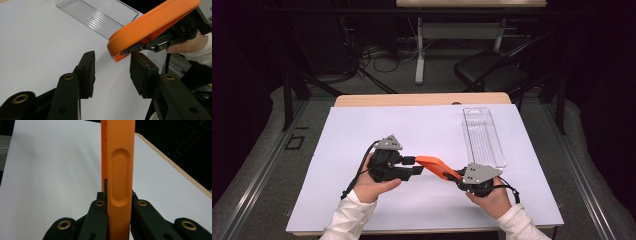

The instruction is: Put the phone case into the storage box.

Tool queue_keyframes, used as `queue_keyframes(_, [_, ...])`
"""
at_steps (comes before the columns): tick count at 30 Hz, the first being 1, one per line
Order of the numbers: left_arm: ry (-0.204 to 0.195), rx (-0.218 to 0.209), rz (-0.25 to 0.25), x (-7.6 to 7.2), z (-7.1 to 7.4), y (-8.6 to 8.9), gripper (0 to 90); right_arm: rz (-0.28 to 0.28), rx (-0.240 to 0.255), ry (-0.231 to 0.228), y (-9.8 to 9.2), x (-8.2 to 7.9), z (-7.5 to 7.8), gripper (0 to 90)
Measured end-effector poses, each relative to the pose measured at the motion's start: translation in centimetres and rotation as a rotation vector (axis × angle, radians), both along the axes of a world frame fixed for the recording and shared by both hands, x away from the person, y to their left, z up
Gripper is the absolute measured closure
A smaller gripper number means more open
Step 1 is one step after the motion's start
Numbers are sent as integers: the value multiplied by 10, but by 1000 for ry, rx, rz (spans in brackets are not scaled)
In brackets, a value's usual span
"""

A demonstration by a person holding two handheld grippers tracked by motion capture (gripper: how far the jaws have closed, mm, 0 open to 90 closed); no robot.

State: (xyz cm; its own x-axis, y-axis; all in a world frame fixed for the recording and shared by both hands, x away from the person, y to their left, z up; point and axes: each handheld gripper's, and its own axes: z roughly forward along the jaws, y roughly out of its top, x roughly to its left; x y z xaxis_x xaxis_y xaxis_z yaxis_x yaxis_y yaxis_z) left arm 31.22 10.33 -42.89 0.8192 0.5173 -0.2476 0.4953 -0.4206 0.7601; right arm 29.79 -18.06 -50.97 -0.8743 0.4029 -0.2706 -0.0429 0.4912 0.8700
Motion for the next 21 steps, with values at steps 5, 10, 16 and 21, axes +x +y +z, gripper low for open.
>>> queue_keyframes(5, [-4,-3,-6,1,-2,-2,611,11,6,6,2,0,-1,867])
queue_keyframes(10, [-9,-3,2,0,-3,-4,657,16,4,11,3,-1,-2,867])
queue_keyframes(16, [-7,-19,1,1,-4,-3,696,32,11,11,5,-1,-2,867])
queue_keyframes(21, [-2,-32,-2,2,-4,-2,730,36,10,13,5,-1,-2,867])
